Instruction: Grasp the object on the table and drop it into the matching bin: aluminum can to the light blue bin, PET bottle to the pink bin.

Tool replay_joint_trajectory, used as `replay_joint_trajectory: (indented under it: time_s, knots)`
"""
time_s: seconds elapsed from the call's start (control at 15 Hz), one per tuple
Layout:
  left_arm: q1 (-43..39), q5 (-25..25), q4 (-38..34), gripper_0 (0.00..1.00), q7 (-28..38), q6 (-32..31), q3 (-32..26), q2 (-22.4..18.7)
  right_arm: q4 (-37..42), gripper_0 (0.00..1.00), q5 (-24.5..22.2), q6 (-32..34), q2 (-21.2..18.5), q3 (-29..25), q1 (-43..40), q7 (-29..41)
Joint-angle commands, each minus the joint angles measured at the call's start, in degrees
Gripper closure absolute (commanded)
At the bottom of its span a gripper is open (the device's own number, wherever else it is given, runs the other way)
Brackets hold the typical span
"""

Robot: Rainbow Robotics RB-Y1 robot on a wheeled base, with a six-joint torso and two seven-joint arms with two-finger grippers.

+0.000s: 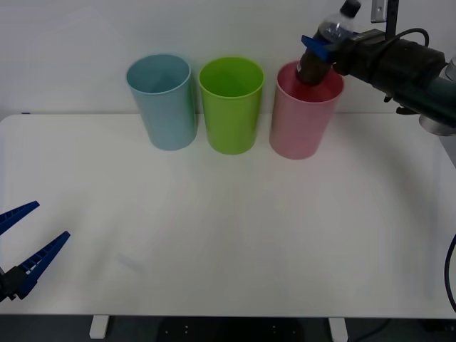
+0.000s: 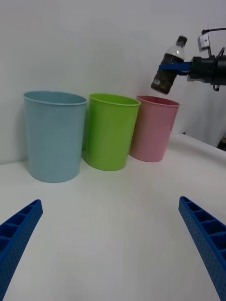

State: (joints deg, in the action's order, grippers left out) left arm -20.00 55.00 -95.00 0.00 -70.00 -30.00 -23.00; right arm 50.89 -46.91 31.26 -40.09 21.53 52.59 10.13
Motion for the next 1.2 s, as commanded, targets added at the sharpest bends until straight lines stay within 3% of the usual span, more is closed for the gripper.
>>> replay_joint_trajectory:
  time_s: [0.07,0.53,0.73,1.2]
  knots:
    - [0.0,0.0,0.0,0.0,0.0,0.0,0.0,0.0,0.0,0.0,0.0,0.1,-0.2,0.0,0.0,-0.1]
    - [0.0,0.0,0.0,0.0,0.0,0.0,0.0,0.0,1.5,0.0,2.4,1.0,-1.6,0.0,-2.3,-0.8]
    - [0.0,0.0,0.0,0.0,0.0,0.0,0.0,0.0,7.7,0.0,3.7,1.0,-4.2,-1.1,-7.2,-0.9]
    - [0.0,0.0,0.0,0.0,0.0,0.0,0.0,0.0,25.5,0.0,3.9,1.2,-9.0,-9.4,-24.5,-1.3]
